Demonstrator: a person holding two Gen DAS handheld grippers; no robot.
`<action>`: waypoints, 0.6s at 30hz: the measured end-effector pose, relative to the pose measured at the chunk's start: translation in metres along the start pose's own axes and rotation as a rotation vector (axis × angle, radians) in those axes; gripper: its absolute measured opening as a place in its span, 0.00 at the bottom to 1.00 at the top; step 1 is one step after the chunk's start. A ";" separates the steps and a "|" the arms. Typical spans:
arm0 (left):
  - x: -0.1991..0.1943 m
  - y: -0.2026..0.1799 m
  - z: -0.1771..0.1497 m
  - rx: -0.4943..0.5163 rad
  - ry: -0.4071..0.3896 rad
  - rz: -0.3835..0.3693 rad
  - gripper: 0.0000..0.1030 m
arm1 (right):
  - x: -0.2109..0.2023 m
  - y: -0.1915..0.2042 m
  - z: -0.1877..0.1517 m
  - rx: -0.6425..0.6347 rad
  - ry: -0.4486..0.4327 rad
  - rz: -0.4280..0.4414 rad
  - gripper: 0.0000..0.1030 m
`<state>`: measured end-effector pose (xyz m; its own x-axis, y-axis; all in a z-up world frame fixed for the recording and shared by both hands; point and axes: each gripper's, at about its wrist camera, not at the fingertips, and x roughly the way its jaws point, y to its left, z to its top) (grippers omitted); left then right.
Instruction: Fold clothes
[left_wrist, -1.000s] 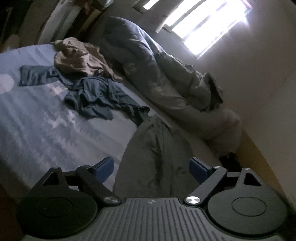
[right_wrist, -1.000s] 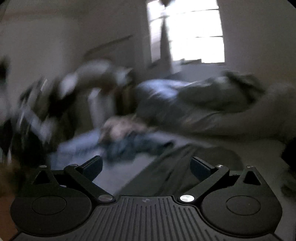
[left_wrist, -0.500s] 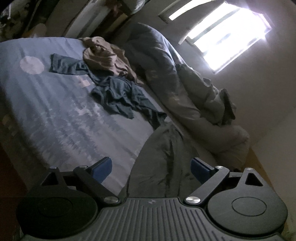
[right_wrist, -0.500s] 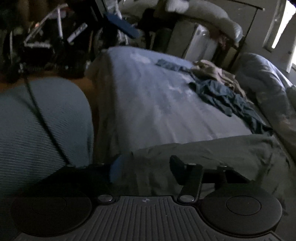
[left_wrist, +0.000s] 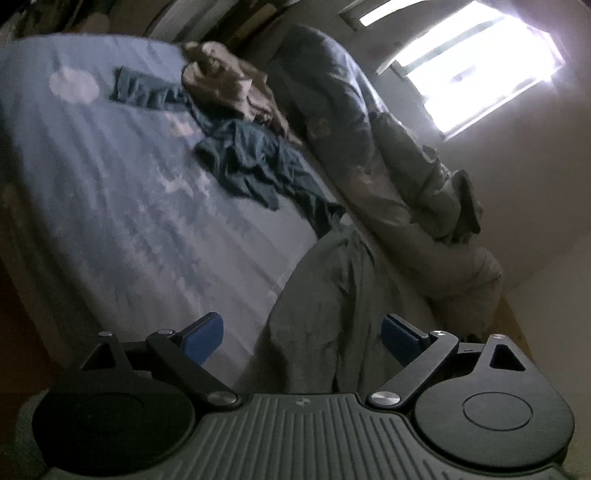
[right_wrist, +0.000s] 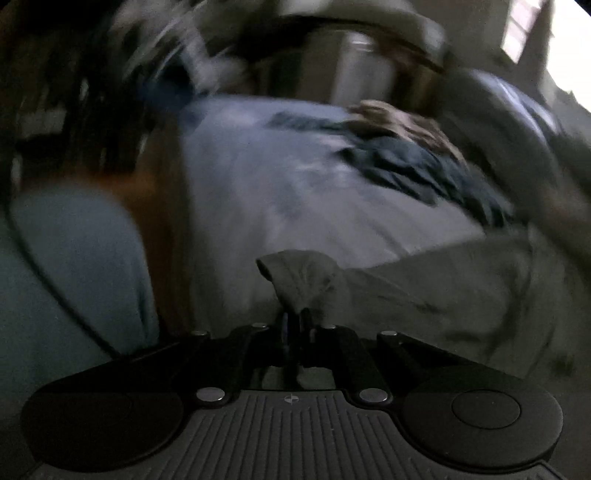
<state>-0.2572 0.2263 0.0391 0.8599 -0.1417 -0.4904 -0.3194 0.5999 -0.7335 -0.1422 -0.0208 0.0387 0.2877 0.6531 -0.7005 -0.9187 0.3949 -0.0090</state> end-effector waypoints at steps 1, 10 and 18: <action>0.004 0.000 -0.002 -0.007 0.011 -0.005 0.94 | -0.007 -0.014 0.000 0.092 -0.019 0.021 0.06; 0.052 -0.022 -0.031 -0.012 0.183 -0.104 0.94 | -0.033 -0.079 -0.026 0.457 -0.105 0.117 0.06; 0.082 -0.032 -0.044 0.032 0.244 -0.098 0.93 | -0.029 -0.059 -0.018 0.296 -0.082 0.094 0.06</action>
<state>-0.1941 0.1608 0.0019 0.7635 -0.3839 -0.5192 -0.2231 0.5977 -0.7701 -0.1015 -0.0748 0.0465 0.2371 0.7407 -0.6286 -0.8269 0.4935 0.2696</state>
